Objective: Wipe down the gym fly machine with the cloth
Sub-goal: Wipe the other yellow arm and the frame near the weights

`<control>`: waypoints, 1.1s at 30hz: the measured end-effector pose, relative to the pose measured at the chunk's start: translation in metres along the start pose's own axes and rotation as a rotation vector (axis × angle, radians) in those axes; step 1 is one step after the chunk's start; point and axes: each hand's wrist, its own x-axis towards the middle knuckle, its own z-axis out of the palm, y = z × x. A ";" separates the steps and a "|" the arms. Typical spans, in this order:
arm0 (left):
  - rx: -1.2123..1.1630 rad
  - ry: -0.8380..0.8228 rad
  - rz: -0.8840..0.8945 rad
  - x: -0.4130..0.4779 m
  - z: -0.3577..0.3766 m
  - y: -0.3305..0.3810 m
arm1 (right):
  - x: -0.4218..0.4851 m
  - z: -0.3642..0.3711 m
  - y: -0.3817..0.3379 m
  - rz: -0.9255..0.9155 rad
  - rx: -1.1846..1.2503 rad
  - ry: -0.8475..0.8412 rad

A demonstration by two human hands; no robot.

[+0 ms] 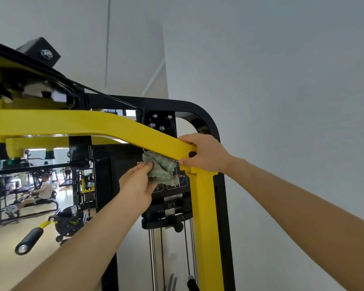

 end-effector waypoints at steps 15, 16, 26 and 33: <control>-0.377 -0.095 0.017 -0.001 0.014 0.016 | 0.002 -0.012 -0.014 0.012 -0.017 -0.003; -0.382 -0.086 0.035 -0.002 0.010 0.025 | 0.004 -0.012 -0.016 0.007 -0.030 -0.003; -0.355 0.002 0.131 -0.012 -0.029 0.095 | 0.032 0.006 -0.059 -0.109 0.124 0.081; -0.375 0.015 0.192 -0.023 -0.060 0.126 | 0.057 0.020 -0.105 -0.143 0.142 0.171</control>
